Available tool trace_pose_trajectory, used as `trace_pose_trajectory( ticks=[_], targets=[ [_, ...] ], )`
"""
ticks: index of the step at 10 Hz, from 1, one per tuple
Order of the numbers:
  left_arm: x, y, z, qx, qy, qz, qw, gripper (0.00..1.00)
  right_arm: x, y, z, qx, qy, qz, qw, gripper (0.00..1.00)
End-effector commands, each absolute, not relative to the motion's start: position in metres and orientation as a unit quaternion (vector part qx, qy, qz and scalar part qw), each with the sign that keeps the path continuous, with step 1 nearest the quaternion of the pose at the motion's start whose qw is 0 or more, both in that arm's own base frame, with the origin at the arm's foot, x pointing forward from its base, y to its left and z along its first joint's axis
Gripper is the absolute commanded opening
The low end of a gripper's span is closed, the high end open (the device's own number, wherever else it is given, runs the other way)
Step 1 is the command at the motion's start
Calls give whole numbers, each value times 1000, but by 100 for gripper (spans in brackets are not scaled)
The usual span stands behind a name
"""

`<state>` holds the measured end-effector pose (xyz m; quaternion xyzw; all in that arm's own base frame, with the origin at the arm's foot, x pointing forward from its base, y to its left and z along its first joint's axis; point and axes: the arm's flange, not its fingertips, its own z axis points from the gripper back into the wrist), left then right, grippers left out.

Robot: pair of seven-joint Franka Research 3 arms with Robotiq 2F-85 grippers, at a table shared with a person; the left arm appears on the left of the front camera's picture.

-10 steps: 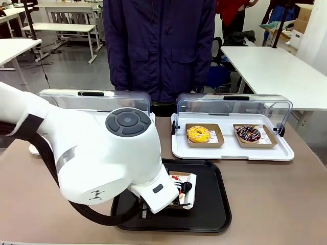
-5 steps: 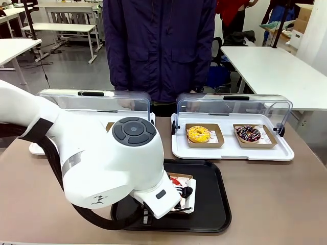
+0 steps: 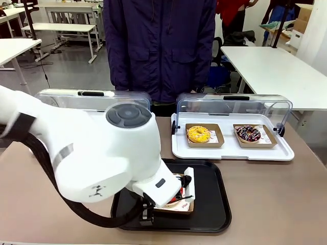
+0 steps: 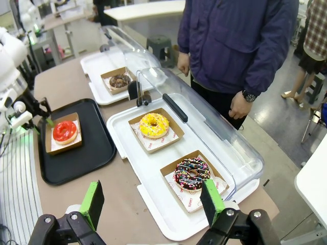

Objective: Move the first donut from the left to the tray.
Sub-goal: Pick up the Paper togo box containing the Donut indicated by the person and place it on the Handle tray.

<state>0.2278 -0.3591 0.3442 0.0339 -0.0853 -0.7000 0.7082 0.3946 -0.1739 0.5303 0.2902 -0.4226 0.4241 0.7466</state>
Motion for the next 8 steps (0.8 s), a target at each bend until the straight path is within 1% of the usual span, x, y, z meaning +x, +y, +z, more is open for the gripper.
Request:
trace_pose_trajectory(
  ticks=[1,4,5,6,8],
  targets=[
    [228,-349,396,39,-87,-707,700,100,397,-173,531,290,-438,429,735,100],
    [240,-352,425,21,-89,-723,685,100,397,-173,531,290,-438,429,735,100],
    [242,-352,428,23,-54,-724,687,100,397,-173,531,290,-438,429,735,100],
    [237,-355,424,41,-102,-713,693,100,397,-173,531,290,-438,429,735,100],
    [237,-355,424,41,-102,-713,693,100,397,-173,531,290,-438,429,735,100]
  ],
)
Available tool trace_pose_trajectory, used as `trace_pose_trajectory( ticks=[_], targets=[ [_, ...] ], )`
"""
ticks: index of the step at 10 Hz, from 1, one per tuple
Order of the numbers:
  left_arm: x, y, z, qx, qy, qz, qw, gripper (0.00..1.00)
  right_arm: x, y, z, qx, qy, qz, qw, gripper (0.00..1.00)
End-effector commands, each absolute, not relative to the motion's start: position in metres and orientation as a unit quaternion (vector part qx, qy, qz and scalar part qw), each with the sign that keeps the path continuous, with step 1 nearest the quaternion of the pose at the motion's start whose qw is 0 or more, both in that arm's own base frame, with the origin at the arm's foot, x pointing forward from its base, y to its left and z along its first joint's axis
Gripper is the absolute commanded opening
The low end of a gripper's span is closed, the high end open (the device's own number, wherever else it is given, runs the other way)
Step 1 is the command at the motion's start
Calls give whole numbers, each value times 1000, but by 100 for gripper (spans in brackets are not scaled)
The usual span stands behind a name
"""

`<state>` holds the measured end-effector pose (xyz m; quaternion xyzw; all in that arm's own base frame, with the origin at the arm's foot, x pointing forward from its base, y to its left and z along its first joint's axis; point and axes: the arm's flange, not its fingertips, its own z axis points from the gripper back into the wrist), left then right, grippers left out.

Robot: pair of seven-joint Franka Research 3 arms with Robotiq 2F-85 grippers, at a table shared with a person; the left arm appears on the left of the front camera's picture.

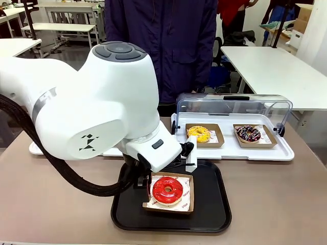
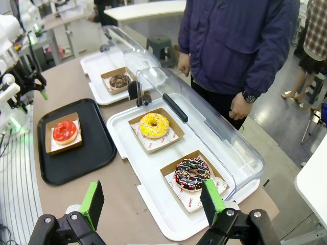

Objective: Move the first donut from the left to the tray.
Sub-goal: Pick up the Paper togo box containing the Donut indicated by the person and place it on the Handle tray.

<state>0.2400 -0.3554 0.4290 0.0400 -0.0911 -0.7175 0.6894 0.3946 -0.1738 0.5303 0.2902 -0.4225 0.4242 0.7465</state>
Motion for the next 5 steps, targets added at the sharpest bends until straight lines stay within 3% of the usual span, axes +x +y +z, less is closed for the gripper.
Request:
trace_pose_trajectory(
  ticks=[1,5],
  targets=[
    [237,-355,424,41,-102,-713,693,100,397,-173,531,290,-438,429,735,100],
    [237,-355,424,41,-102,-713,693,100,397,-173,531,290,-438,429,735,100]
  ],
)
